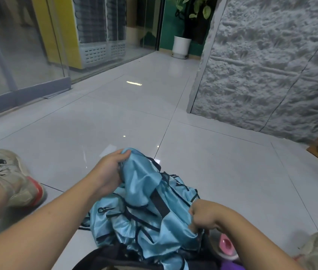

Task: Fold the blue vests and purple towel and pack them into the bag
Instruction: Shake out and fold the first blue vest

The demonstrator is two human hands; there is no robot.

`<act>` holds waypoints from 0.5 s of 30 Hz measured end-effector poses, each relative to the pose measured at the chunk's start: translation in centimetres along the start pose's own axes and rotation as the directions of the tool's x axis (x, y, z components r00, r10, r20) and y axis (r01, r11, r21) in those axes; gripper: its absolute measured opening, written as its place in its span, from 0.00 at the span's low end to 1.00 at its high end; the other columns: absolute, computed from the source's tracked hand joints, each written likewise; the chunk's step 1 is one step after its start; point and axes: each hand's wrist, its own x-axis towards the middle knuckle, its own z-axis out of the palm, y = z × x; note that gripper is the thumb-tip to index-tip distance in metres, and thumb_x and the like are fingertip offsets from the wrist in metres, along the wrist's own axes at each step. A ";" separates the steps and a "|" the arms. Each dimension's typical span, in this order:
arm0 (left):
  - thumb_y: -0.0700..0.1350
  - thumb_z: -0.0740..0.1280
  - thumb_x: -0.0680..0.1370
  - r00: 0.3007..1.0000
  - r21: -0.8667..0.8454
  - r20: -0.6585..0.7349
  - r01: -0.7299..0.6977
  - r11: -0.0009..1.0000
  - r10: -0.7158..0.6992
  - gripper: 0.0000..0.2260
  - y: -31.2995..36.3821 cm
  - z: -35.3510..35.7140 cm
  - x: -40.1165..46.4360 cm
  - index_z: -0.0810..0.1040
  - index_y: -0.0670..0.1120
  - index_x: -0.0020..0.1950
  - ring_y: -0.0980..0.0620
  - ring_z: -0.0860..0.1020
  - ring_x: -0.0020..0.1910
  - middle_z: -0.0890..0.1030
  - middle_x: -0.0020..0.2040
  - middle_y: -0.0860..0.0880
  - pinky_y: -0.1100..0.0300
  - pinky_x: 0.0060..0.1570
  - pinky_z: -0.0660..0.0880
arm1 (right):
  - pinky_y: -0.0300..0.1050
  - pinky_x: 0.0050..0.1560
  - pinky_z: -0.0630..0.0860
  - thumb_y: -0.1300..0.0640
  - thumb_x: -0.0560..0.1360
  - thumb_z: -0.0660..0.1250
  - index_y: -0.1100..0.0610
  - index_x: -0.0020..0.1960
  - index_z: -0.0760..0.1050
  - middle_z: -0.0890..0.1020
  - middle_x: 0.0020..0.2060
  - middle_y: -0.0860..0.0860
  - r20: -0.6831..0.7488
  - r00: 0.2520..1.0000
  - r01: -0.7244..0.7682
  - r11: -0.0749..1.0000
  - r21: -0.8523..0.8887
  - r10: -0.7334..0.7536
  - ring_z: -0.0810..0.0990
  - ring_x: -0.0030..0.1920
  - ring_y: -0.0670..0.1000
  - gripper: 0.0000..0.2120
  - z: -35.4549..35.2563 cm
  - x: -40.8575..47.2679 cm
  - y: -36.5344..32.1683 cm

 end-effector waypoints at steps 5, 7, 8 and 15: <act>0.54 0.69 0.81 0.990 0.190 0.133 -0.068 0.979 0.043 0.14 2.9 2.5 -1.9 0.84 0.45 0.57 0.45 0.86 0.45 0.87 0.49 0.43 0.52 0.50 0.79 | 0.42 0.41 0.79 0.51 0.76 0.75 0.49 0.52 0.83 0.86 0.42 0.50 -0.516 0.856 0.327 0.811 0.486 -0.036 0.82 0.37 0.47 0.06 0.9 0.0 -2.1; 0.53 0.72 0.77 0.973 0.246 0.229 -0.086 0.965 0.028 0.14 3.3 3.3 -2.3 0.86 0.44 0.53 0.47 0.85 0.42 0.87 0.47 0.43 0.56 0.46 0.80 | 0.44 0.53 0.82 0.52 0.79 0.71 0.48 0.53 0.84 0.87 0.49 0.48 -0.523 0.851 0.398 0.705 0.587 -0.045 0.85 0.46 0.46 0.05 1.1 -0.1 -3.4; 0.51 0.72 0.76 0.960 0.209 0.280 -0.068 0.976 0.007 0.13 3.3 3.5 -2.5 0.86 0.43 0.53 0.48 0.85 0.40 0.86 0.46 0.43 0.57 0.43 0.81 | 0.48 0.60 0.82 0.53 0.78 0.71 0.46 0.59 0.82 0.86 0.55 0.47 -0.525 0.848 0.411 0.704 0.579 -0.063 0.85 0.52 0.45 0.10 1.2 -0.1 -3.8; 0.51 0.74 0.75 0.881 0.238 0.466 -0.027 0.971 -0.089 0.12 4.0 3.2 -3.8 0.87 0.43 0.47 0.49 0.84 0.38 0.85 0.42 0.44 0.58 0.41 0.81 | 0.47 0.64 0.77 0.58 0.75 0.72 0.25 0.72 0.55 0.73 0.66 0.38 -0.545 0.833 0.430 0.735 0.525 -0.098 0.76 0.69 0.47 0.41 2.1 -0.5 -4.0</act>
